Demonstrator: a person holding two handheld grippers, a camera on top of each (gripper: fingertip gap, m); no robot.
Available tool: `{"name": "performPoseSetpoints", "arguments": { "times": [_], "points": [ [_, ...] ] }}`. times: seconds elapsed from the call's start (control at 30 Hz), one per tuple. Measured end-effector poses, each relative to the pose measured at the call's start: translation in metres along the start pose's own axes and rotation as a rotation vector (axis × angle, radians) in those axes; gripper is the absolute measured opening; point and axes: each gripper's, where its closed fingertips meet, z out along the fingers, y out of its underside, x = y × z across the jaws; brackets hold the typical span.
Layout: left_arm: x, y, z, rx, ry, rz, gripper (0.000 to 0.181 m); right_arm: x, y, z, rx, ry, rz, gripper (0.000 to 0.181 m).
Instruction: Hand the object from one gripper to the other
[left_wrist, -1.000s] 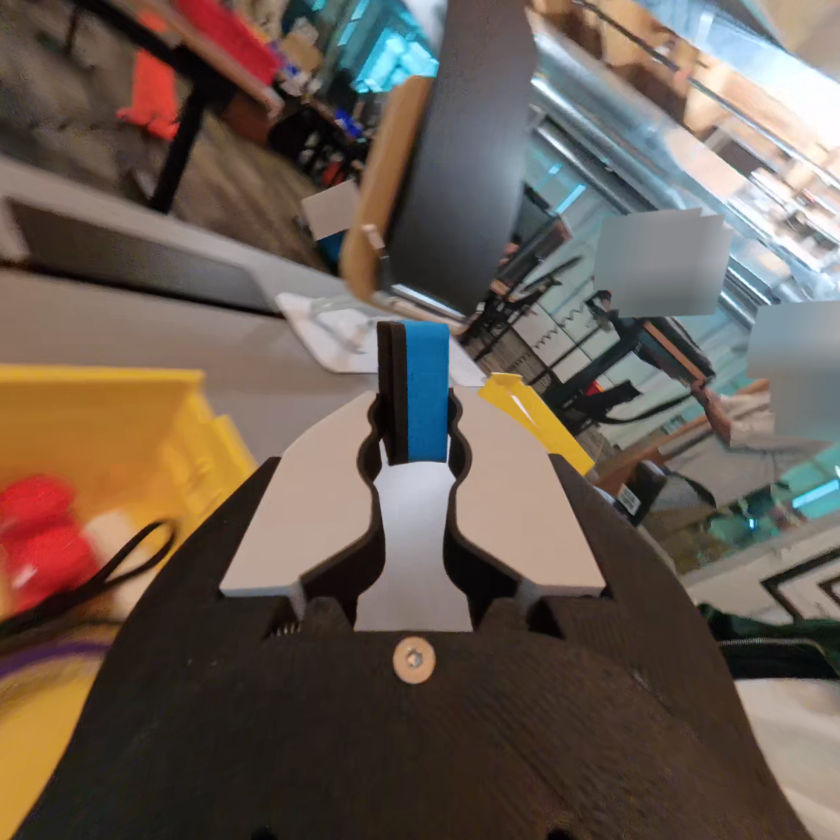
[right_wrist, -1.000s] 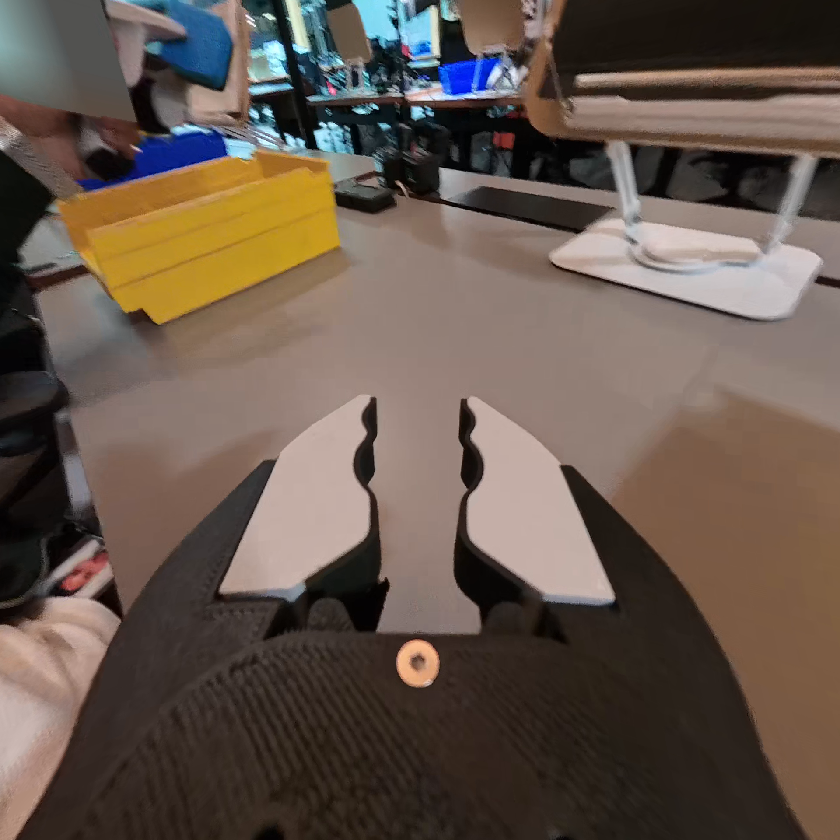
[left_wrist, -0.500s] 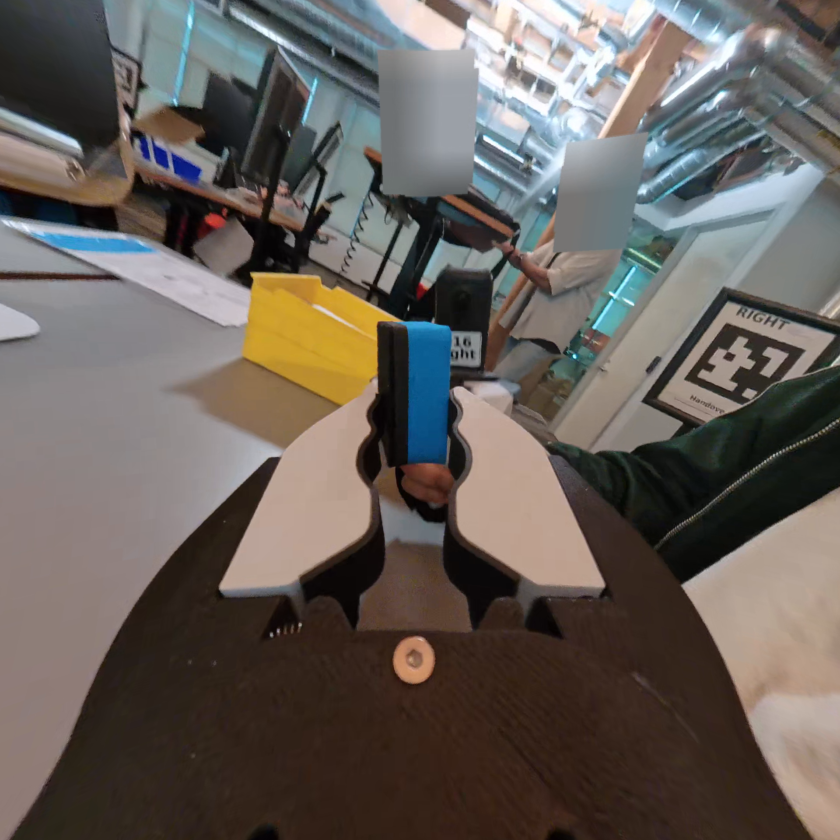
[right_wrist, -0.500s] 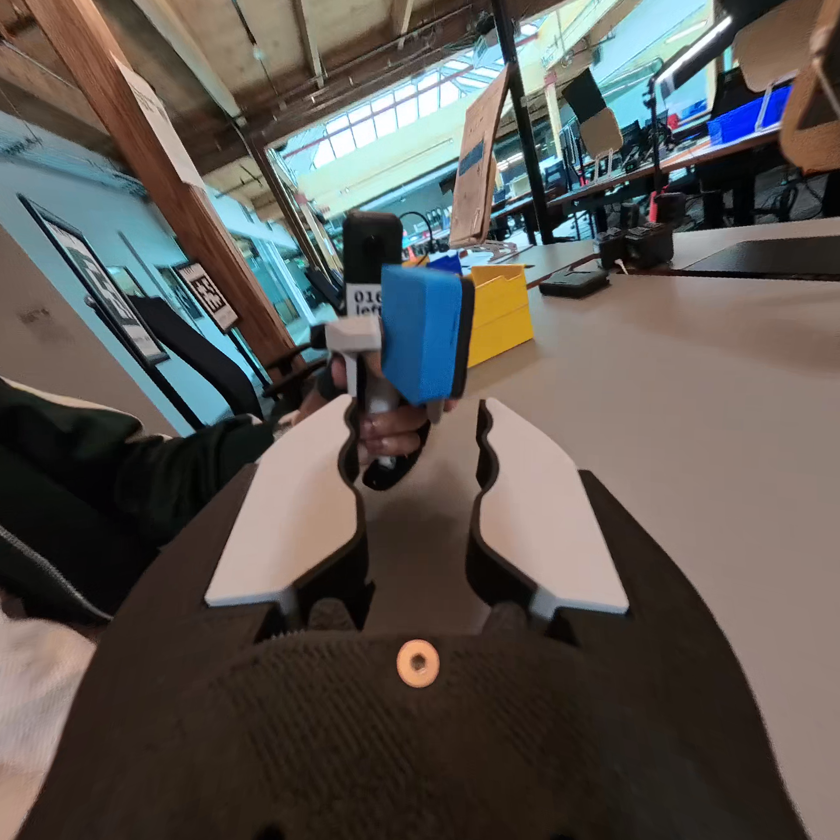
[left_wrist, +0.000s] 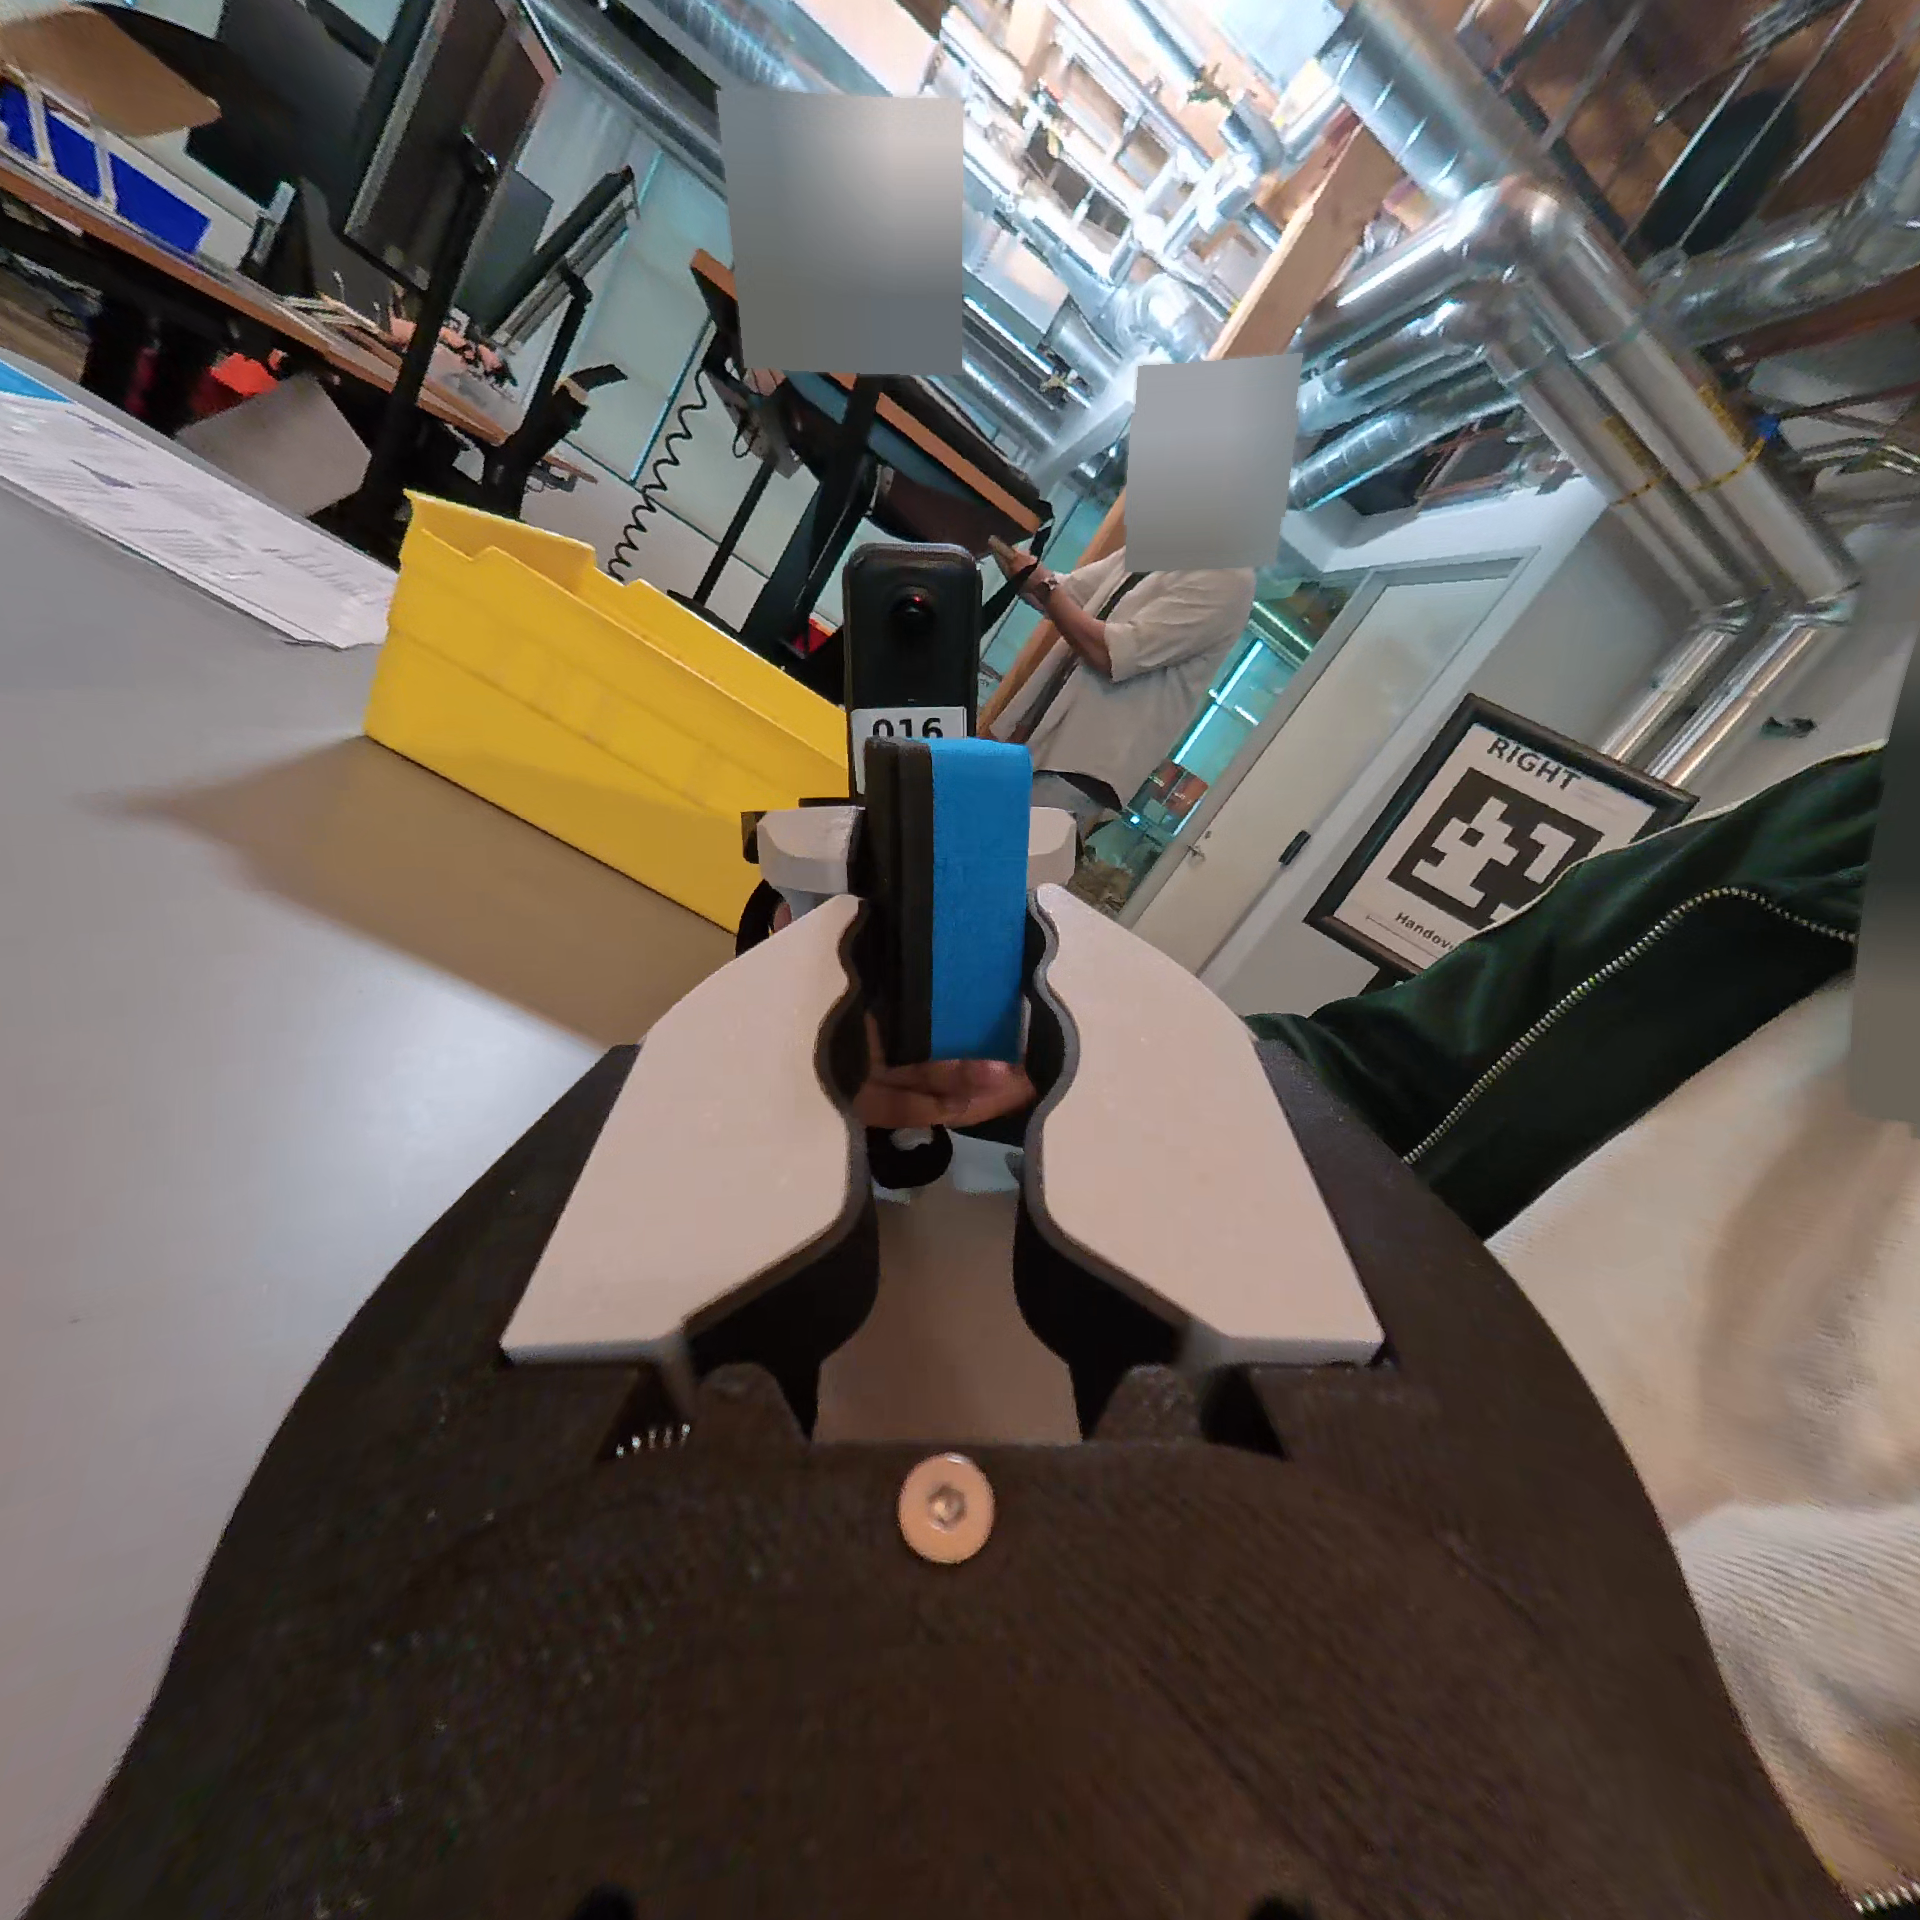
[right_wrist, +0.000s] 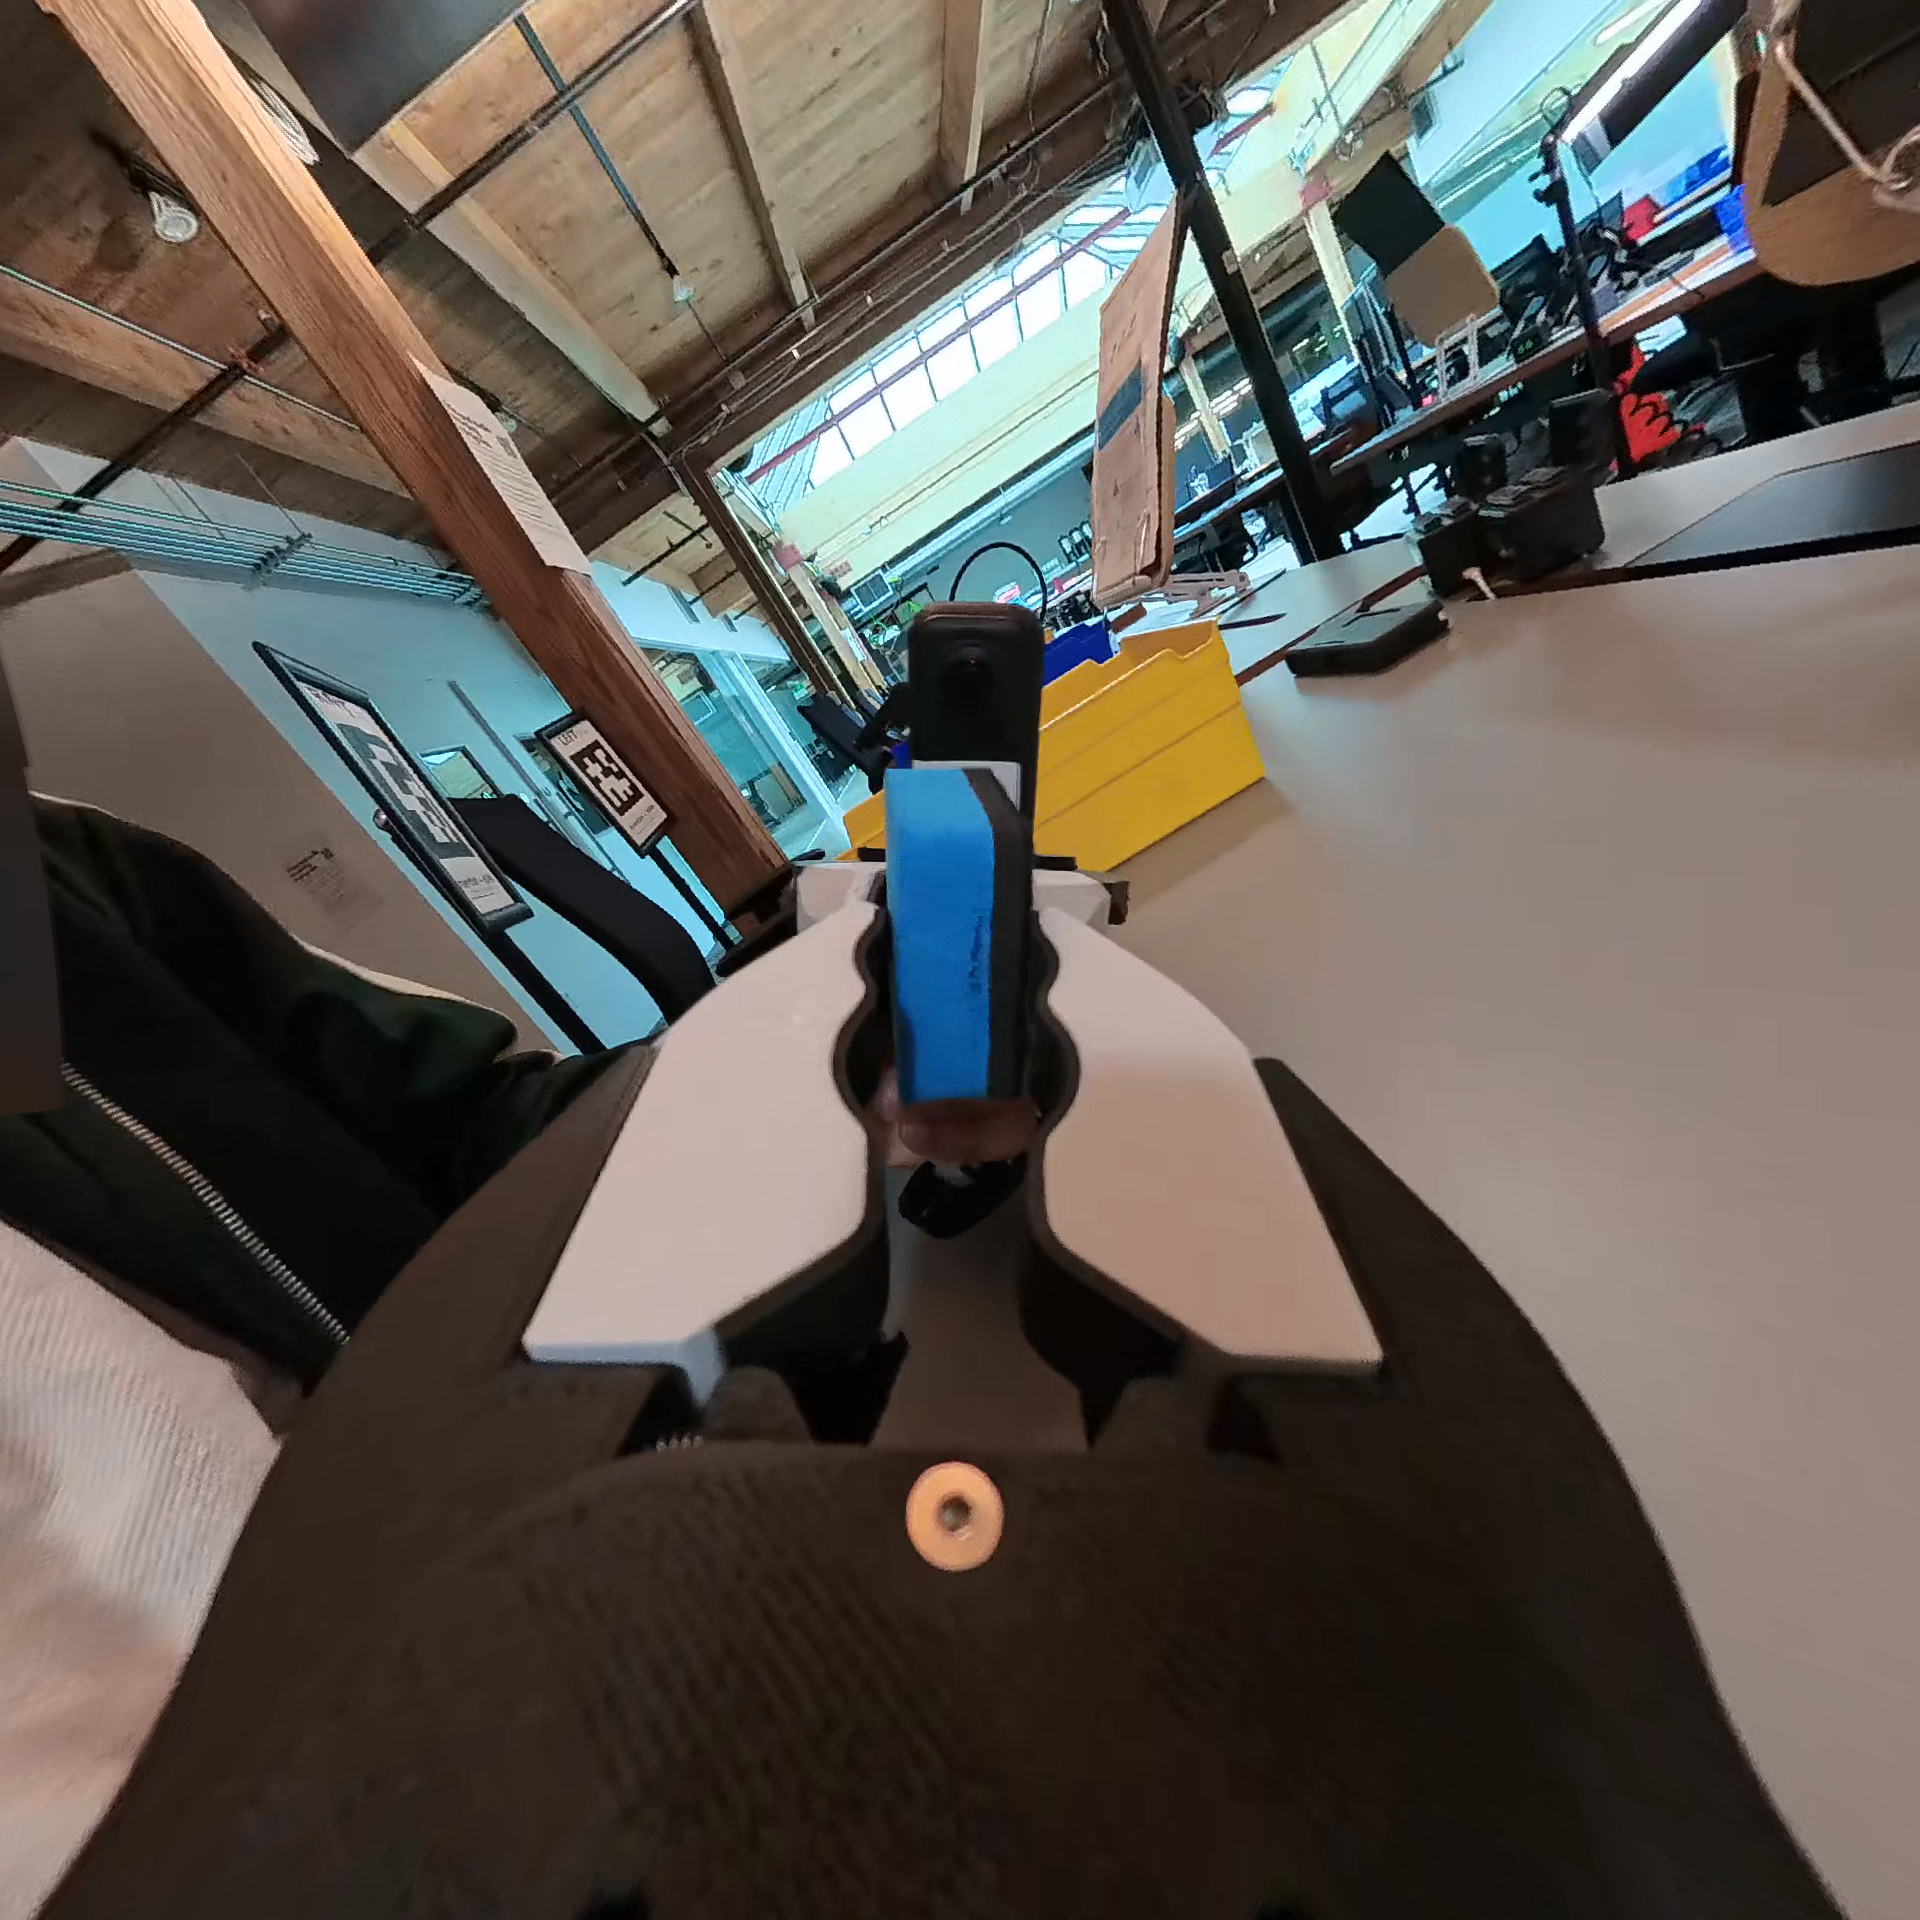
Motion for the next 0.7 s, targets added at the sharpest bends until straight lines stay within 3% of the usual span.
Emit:
{"name": "performPoseSetpoints", "arguments": {
  "times": [0.1, 0.23, 0.33, 0.5, 0.6, 0.7],
  "points": [
    [-0.005, 0.002, -0.001, -0.024, -0.02, -0.009, 0.035, 0.001, -0.004, -0.003, 0.016, 0.024, -0.027, 0.023],
    [-0.015, -0.015, -0.009, 0.081, -0.096, 0.003, 0.086, 0.005, -0.017, -0.012, 0.081, 0.06, -0.041, 0.023],
    [-0.024, -0.027, -0.019, 0.13, -0.217, 0.127, 0.108, 0.009, -0.019, -0.016, 0.087, 0.085, -0.018, 0.023],
    [-0.042, 0.004, -0.019, -0.247, -0.418, 0.513, 0.122, 0.03, 0.004, -0.016, -0.011, 0.122, 0.258, 0.023],
    [-0.046, 0.016, -0.016, -0.318, -0.449, 0.615, 0.119, 0.026, 0.005, -0.017, -0.013, 0.07, 0.364, 0.023],
    [-0.036, 0.014, -0.01, -0.297, -0.446, 0.763, 0.097, 0.03, 0.021, -0.019, -0.102, 0.079, 0.464, 0.024]
  ]
}}
